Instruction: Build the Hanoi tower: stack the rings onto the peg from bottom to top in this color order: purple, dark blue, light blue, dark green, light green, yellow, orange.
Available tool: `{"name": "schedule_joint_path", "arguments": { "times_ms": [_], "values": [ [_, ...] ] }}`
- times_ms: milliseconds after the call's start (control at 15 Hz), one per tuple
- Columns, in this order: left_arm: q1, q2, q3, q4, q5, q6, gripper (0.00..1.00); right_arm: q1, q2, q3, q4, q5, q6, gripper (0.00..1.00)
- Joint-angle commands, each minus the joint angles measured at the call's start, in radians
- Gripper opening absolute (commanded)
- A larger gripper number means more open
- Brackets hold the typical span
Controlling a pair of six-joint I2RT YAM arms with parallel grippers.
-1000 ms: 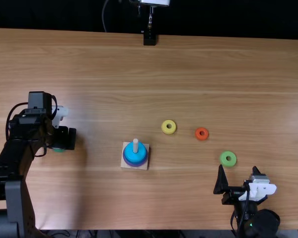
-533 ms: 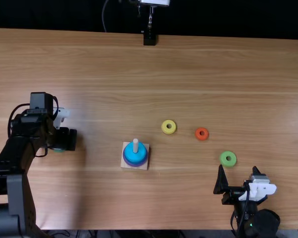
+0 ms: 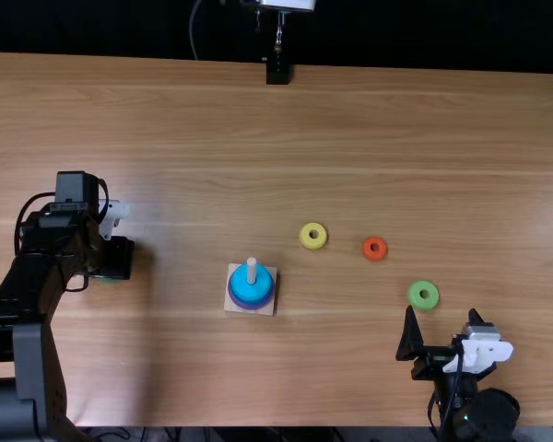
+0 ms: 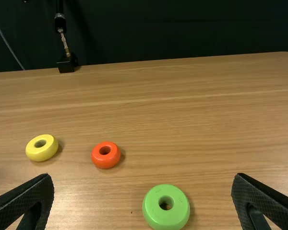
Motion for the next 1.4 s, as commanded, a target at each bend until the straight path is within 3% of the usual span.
{"name": "schedule_joint_path", "arguments": {
  "times_ms": [0,267,533,867,1133,1333],
  "values": [
    [0.001,0.011,0.020,0.000,0.003,0.012,0.00,-0.014,-0.012,-0.070,-0.071,0.011,0.005,1.00],
    [-0.008,0.004,0.031,-0.007,0.002,0.012,0.00,-0.014,-0.012,-0.070,-0.071,0.011,0.005,1.00],
    [-0.071,-0.031,0.135,-0.033,0.005,0.006,0.00,-0.014,-0.012,-0.070,-0.071,0.011,0.005,1.00],
    [-0.192,-0.054,0.375,-0.353,0.011,-0.001,0.00,-0.014,-0.012,-0.070,-0.071,0.011,0.005,1.00],
    [-0.300,-0.057,0.557,-0.574,0.013,-0.106,0.00,-0.014,-0.012,-0.070,-0.071,0.011,0.005,1.00],
    [-0.387,-0.072,0.642,-0.622,0.013,-0.174,0.00,-0.014,-0.012,-0.070,-0.071,0.011,0.005,1.00]
  ]
}}
